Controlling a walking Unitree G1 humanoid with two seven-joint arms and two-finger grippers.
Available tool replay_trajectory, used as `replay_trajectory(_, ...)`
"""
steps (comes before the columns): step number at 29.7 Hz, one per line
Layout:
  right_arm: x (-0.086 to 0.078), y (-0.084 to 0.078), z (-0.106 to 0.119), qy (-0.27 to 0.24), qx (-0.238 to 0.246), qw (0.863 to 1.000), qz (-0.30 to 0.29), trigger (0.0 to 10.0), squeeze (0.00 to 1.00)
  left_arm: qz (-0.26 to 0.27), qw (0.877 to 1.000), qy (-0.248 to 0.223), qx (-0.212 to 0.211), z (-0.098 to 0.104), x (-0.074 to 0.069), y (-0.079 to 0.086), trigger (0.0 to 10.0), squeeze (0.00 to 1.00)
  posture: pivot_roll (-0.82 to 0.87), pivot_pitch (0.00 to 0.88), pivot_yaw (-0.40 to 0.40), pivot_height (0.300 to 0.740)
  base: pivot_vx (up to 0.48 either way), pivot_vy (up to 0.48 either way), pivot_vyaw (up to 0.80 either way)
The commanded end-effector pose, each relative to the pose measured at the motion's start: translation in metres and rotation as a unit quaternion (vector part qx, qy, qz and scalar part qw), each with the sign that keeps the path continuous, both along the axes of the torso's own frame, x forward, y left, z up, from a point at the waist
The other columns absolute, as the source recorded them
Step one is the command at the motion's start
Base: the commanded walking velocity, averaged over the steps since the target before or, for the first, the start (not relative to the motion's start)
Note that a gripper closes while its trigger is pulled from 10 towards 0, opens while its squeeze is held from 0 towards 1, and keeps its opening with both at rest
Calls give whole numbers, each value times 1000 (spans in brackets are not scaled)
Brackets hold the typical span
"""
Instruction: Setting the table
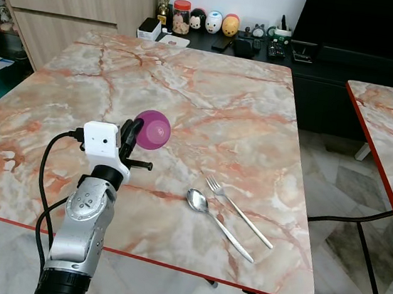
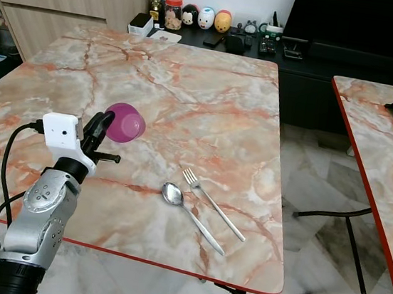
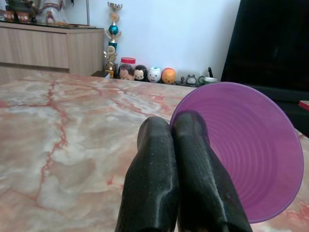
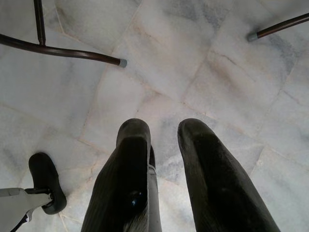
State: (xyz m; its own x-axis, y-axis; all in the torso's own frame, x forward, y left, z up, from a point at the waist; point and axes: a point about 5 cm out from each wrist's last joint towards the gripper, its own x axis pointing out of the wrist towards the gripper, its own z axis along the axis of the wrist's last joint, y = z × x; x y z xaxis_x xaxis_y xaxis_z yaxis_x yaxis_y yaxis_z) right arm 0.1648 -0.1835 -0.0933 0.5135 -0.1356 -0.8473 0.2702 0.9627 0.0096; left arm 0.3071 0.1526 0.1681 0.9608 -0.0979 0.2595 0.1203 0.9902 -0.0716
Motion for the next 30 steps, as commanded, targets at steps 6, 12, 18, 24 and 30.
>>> replay_trajectory(6, -2, -1, -1, 1, 0, 1000, -3, 10000, 0, -6, 1000, -16, 10, 5, 3, -5, 10000, 0, 93, 0, -26, 740, 0, -438, 0)
replay_trajectory(12, -1, -1, 0, 0, -1, 1000, -4, 10000, 0, -9, 1000, -17, 8, 6, 4, -7, 10000, 0, 94, 0, -28, 740, 0, -477, 0)
replay_trajectory(18, -1, -1, 0, -1, -1, 1000, -5, 10000, 0, -9, 1000, -19, 8, 7, 5, -7, 10000, 0, 93, 0, -29, 740, 0, -480, 0)
replay_trajectory(24, 0, -1, 0, -1, -1, 1000, -5, 10000, 0, -9, 1000, -21, 7, 7, 6, -7, 10000, 0, 93, 0, -29, 740, 0, -480, 0)
replay_trajectory(30, 0, -1, 0, -1, -1, 1000, -5, 10000, 0, -9, 1000, -23, 6, 8, 7, -7, 10000, 0, 93, 0, -29, 740, 0, -480, 0)
